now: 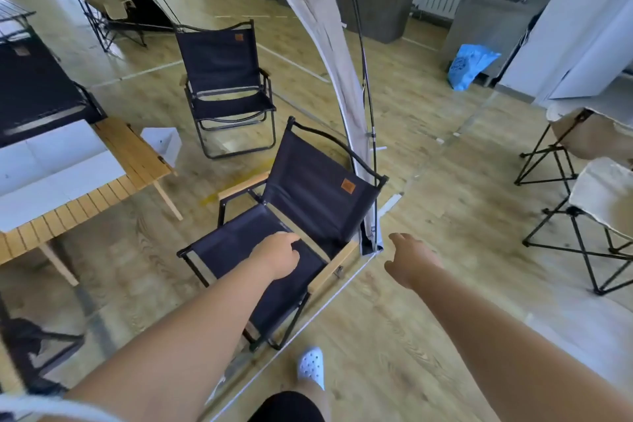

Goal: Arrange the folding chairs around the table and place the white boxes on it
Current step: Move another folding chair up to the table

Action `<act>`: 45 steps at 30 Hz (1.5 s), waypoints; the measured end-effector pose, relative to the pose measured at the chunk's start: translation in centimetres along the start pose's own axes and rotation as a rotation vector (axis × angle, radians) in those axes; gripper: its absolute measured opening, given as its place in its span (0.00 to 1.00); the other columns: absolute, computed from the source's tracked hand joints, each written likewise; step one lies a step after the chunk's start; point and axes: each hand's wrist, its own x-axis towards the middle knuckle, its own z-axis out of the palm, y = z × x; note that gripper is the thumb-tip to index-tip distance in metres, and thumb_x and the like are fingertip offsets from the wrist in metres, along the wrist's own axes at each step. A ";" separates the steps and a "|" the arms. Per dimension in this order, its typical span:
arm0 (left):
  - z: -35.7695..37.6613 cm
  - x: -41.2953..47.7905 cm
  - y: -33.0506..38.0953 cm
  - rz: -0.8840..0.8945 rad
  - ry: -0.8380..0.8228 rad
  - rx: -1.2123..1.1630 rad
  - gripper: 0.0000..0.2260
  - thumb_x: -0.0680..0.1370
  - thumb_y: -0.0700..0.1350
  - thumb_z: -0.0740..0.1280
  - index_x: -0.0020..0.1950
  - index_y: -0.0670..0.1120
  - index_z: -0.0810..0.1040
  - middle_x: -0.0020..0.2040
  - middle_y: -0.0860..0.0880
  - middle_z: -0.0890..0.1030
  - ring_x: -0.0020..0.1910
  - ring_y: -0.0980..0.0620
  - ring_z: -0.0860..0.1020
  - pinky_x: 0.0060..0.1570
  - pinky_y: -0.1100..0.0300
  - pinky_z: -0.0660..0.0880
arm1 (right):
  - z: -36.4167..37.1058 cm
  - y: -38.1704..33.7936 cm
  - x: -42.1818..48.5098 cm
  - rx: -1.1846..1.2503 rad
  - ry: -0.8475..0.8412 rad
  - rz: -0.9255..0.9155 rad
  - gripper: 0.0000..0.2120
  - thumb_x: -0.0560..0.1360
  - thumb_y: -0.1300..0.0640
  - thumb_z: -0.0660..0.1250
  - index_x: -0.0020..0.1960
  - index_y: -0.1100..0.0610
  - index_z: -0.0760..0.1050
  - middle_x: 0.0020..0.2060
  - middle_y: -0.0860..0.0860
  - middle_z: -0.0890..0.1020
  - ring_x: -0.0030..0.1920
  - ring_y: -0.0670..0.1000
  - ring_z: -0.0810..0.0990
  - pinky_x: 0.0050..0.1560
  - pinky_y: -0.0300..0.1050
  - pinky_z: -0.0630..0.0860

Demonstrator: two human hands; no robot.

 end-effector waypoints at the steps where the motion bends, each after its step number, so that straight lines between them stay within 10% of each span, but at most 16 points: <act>1: 0.1 0.8 0.5 -0.003 0.004 -0.001 0.21 0.82 0.46 0.57 0.76 0.50 0.65 0.76 0.50 0.65 0.73 0.46 0.66 0.69 0.51 0.67 | -0.3 0.3 0.8 -0.009 0.005 -0.006 0.29 0.75 0.53 0.61 0.75 0.49 0.59 0.70 0.48 0.68 0.68 0.55 0.69 0.64 0.52 0.69; 17: -4.3 19.4 2.1 -0.252 0.137 -0.172 0.21 0.81 0.46 0.59 0.75 0.50 0.66 0.73 0.49 0.70 0.70 0.48 0.70 0.65 0.56 0.69 | -11.6 -1.1 26.8 -0.255 0.021 -0.322 0.21 0.72 0.65 0.62 0.63 0.52 0.68 0.62 0.51 0.73 0.60 0.57 0.74 0.58 0.53 0.72; 45: 1.8 34.4 17.3 -0.868 0.404 -0.664 0.23 0.81 0.52 0.60 0.76 0.52 0.64 0.75 0.54 0.66 0.73 0.51 0.66 0.70 0.58 0.64 | -19.7 -9.3 55.6 -0.696 -0.110 -1.108 0.31 0.71 0.69 0.58 0.72 0.52 0.62 0.64 0.54 0.73 0.60 0.58 0.74 0.59 0.55 0.74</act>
